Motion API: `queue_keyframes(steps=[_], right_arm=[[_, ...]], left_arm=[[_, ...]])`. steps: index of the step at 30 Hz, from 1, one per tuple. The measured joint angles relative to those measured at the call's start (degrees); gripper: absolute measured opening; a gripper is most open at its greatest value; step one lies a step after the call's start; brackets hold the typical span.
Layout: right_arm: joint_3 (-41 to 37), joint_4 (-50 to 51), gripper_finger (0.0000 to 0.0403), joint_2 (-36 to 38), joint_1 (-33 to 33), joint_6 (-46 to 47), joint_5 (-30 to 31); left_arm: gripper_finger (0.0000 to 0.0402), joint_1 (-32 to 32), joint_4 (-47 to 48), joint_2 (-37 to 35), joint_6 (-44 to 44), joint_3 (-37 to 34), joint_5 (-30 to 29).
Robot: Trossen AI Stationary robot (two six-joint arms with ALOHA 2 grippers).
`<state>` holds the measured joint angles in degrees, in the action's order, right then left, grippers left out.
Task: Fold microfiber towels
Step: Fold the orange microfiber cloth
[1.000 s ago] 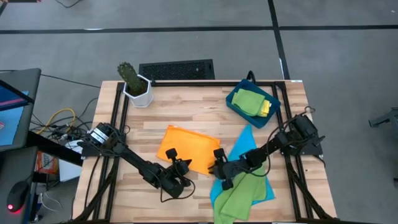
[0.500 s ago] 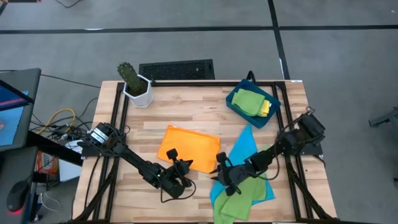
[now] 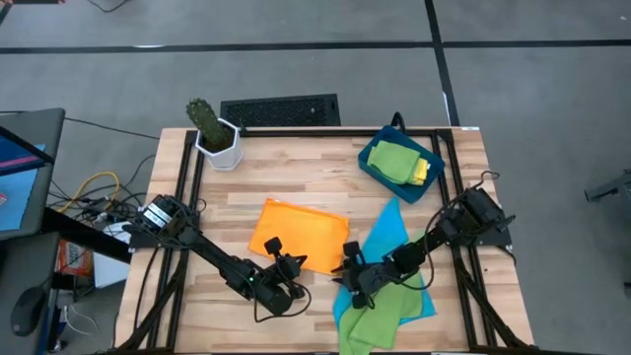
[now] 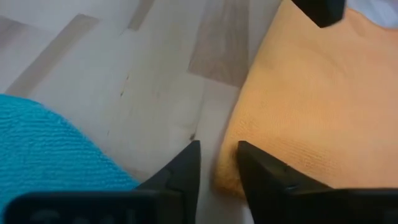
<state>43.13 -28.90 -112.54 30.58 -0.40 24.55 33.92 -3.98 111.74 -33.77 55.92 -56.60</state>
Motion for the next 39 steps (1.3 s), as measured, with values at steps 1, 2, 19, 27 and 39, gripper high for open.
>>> queue_keyframes(steps=[1, 2, 19, 27, 39], right_arm=[[0.0, 0.24, 0.0106, 0.11, 0.21, -0.21, 0.29], [-0.02, 0.28, 0.0091, 0.16, 0.43, -0.73, 0.44], [-0.13, 0.28, 0.0031, 0.14, 0.4, -0.68, 1.02], [-0.14, 0.13, 0.0024, 0.14, 0.05, -0.58, 0.99], [-0.11, 0.1, 0.002, 0.14, 0.07, -0.73, 1.34]], left_arm=[[0.0, 0.27, -1.32, 0.0, 0.0, 0.0, 0.64], [0.0, 0.55, -2.88, 0.0, 0.0, 0.0, 1.25], [0.0, 3.05, -19.2, 12.79, 2.13, 2.55, -0.31], [0.0, 3.08, -13.41, 10.36, 2.97, 3.91, -7.93], [0.0, 1.3, -13.28, 13.92, -3.84, 4.22, -2.78]])
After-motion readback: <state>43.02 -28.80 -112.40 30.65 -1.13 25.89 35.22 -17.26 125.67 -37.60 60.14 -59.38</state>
